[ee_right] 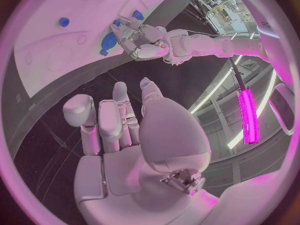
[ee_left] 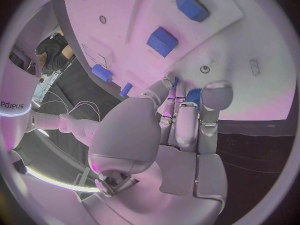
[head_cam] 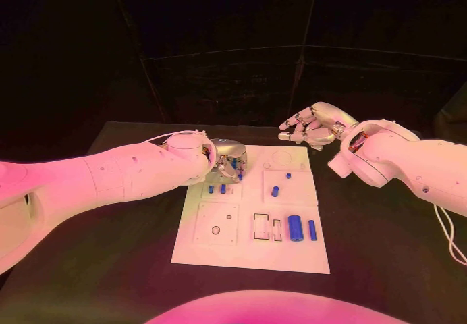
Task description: Assemble the parts on the task board
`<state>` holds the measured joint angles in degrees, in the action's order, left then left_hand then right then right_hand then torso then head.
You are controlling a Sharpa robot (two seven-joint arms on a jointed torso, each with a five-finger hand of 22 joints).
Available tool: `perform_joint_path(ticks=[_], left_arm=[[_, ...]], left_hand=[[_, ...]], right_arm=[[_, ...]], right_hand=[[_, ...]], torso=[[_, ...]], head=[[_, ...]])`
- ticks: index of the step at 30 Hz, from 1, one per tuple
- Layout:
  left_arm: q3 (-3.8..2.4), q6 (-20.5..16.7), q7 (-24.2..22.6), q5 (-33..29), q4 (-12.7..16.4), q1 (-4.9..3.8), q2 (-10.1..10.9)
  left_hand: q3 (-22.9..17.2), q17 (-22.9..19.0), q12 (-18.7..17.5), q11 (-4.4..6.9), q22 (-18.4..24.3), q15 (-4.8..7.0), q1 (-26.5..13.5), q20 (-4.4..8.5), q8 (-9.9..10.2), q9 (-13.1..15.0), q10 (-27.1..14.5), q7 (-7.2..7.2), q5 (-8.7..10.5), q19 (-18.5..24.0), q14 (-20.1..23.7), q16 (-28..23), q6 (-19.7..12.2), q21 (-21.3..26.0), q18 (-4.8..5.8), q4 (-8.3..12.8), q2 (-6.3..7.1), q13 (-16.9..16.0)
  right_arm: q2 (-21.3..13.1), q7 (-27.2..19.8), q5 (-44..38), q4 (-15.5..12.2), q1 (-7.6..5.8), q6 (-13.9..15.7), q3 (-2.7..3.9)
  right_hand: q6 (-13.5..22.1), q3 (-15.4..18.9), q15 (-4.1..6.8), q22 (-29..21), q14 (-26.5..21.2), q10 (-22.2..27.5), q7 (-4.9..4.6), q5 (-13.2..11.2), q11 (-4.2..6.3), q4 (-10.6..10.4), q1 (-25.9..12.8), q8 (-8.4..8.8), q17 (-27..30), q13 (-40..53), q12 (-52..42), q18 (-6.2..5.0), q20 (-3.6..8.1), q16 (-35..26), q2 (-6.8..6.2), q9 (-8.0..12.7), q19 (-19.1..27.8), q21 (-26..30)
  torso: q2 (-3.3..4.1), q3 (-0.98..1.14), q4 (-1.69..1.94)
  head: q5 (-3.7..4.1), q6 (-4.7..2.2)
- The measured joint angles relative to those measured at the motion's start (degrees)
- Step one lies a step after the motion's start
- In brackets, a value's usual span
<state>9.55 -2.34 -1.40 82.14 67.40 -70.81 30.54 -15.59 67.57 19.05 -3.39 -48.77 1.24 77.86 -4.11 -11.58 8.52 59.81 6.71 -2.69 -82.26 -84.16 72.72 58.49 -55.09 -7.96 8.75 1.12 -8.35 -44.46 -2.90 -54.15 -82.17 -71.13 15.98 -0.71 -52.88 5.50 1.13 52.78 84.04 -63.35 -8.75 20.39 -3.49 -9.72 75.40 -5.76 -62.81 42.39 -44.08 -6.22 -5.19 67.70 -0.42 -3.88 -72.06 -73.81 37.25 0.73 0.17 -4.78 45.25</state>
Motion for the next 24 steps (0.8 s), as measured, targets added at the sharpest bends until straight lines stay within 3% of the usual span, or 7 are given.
perform_joint_path(ticks=[7, 14, 19, 22, 24], left_arm=[[-0.11, 0.0, -0.08, 0.07, -0.39, 0.18, -0.24], [-0.13, -0.55, -0.12, 0.08, -0.46, 0.32, -0.17], [-0.06, -2.02, -0.35, 0.08, 0.44, 0.56, 0.76], [-0.08, -3.1, -0.42, 0.07, 1.01, 0.65, 1.58], [-0.41, -3.75, -0.47, 0.01, 1.38, 0.67, 2.06]], left_hand=[[-1.06, -0.28, -0.4, 0.03, -1.38, 0.0, -0.39, 0.15, 0.32, -0.41, 0.64, -0.15, 0.0, -0.15, 0.0, 0.0, 0.41, -1.02, 0.0, 0.15, 0.36, 0.71], [-3.47, -0.69, -0.94, 0.41, -2.85, 0.21, -1.21, 0.15, 0.55, -0.72, 2.64, -0.08, 0.03, -0.15, 0.21, 0.0, 1.92, -2.41, -0.01, 0.3, -0.6, 1.22], [-4.22, -1.17, -1.54, 0.42, -4.19, 0.21, -1.23, 0.32, 0.77, -0.92, 3.07, 0.03, 0.03, -0.32, 0.21, 0.0, 2.42, -3.5, -0.02, 0.4, -0.81, 1.79], [-4.71, -1.18, -1.88, 0.28, -4.56, 0.21, -1.23, 0.32, 0.77, -1.02, 3.19, 0.04, 0.03, -0.32, 0.21, 0.0, 2.43, -3.81, 0.85, 0.75, -0.81, 2.03], [-5.25, -1.23, -2.13, 0.21, -4.83, 0.2, -1.23, 0.32, 1.09, -1.15, 3.26, 0.05, 0.03, -0.32, 0.21, 0.0, 2.43, -4.0, 0.85, 0.83, -0.81, 2.17]], right_arm=[[0.0, 0.0, 0.0, 0.0, 0.0, -0.01, 0.0], [0.0, 0.0, 0.0, 0.0, 0.0, -0.01, 0.0], [-0.02, -0.01, 0.01, -0.03, 0.0, 0.0, 0.0], [-0.03, -0.02, 0.01, 0.0, 0.0, 0.0, 0.0], [-0.03, -0.03, 0.01, 0.06, 0.0, 0.0, 0.0]], right_hand=[[0.0, 0.0, 0.0, 0.0, 0.0, 0.0, 0.0, 0.0, 0.0, 0.0, 0.0, 0.0, 0.0, 0.0, 0.0, 0.0, 0.0, 0.0, 0.0, 0.0, 0.0, 0.0], [0.0, 0.0, 0.0, 0.0, 0.0, 0.0, 0.0, 0.29, 0.0, 0.0, 0.0, 0.0, 0.0, 0.01, 0.0, 0.0, 0.0, 0.0, 0.0, 0.0, 0.0, 0.22], [0.0, 0.0, 0.0, 0.0, 0.0, 0.0, 0.0, 0.29, 0.0, 0.0, 0.0, 0.0, 0.0, 0.01, 0.0, 0.0, 0.0, 0.0, 0.0, 0.0, 0.0, 0.22], [0.0, 0.0, 0.0, 0.0, 0.0, 0.0, 0.0, 0.29, 0.0, 0.0, 0.0, 0.0, 0.0, 0.01, 0.0, 0.0, 0.0, 0.0, 0.0, 0.0, 0.0, 0.22], [0.0, 0.0, 0.0, 0.0, 0.0, 0.0, 0.0, 0.29, 0.0, 0.0, 0.0, 0.0, 0.0, 0.01, 0.0, 0.0, 0.0, 0.0, 0.0, 0.0, 0.0, 0.22]], torso=[[-0.01, 0.0, 0.02], [-0.02, -0.01, 0.04], [-0.02, -0.05, 0.07], [-0.02, -0.05, 0.07], [-0.03, -0.05, 0.08]], head=[[0.0, 0.05], [0.08, -0.06], [0.14, -0.24], [0.15, -0.35], [0.15, -0.4]])
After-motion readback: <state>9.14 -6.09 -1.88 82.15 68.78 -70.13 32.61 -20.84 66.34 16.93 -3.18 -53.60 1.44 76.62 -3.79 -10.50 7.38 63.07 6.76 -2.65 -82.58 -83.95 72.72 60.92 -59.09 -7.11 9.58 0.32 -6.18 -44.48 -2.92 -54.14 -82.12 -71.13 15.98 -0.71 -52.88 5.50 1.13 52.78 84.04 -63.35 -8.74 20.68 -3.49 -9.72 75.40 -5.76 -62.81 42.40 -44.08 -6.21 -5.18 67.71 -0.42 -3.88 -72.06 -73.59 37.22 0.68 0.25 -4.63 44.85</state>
